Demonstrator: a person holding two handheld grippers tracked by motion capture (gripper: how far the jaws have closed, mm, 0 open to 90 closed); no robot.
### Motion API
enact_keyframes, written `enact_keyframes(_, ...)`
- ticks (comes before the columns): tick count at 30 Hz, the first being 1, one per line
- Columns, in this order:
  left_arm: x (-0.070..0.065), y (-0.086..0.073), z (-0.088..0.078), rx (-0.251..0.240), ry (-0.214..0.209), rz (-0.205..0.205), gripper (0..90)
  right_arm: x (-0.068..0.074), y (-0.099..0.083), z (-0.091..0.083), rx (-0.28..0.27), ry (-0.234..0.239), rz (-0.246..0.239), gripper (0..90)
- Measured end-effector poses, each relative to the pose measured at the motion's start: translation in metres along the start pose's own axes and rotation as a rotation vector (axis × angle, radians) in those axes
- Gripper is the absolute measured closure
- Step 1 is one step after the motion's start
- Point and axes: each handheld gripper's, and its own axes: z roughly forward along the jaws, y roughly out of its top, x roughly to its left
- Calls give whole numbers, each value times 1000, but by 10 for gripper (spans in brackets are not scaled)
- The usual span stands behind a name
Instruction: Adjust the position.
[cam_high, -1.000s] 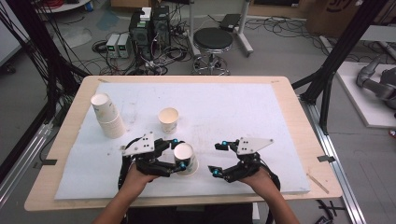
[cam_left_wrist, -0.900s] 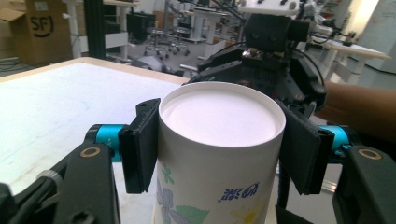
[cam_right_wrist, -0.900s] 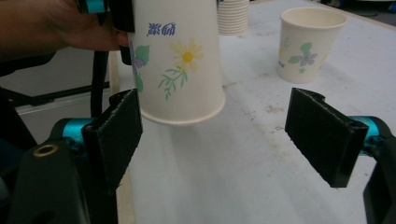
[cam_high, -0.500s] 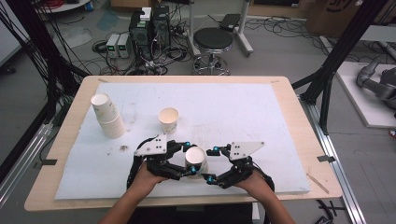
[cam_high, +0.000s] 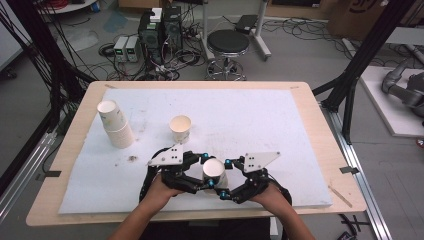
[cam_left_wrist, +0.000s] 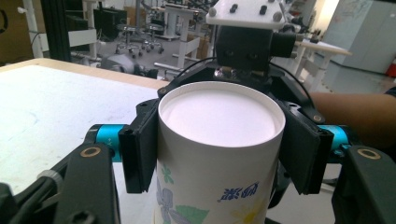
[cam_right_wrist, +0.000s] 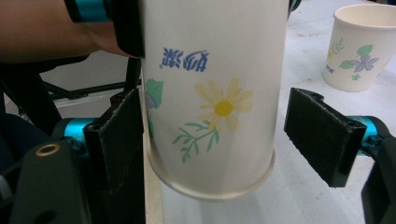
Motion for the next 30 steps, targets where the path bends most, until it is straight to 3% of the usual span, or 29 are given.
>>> enact_keyframes(2,0,0,1,-5,-2,-1,362,0,-1,0,-1,14,0,259)
enact_keyframes(13,0,2,2,-32,-13,-10,365,-3,-3,-3,-31,41,8,312)
enact_keyframes(19,0,0,2,-32,-5,-18,357,-2,-1,-4,-10,40,6,342)
enact_keyframes(20,0,0,3,-27,3,-10,343,-2,-1,-4,-3,38,7,342)
enact_keyframes(23,0,2,3,-9,32,-30,152,-2,-1,-5,14,36,6,342)
enact_keyframes(30,1,5,-2,60,20,-23,148,-3,2,-10,53,15,-6,346)
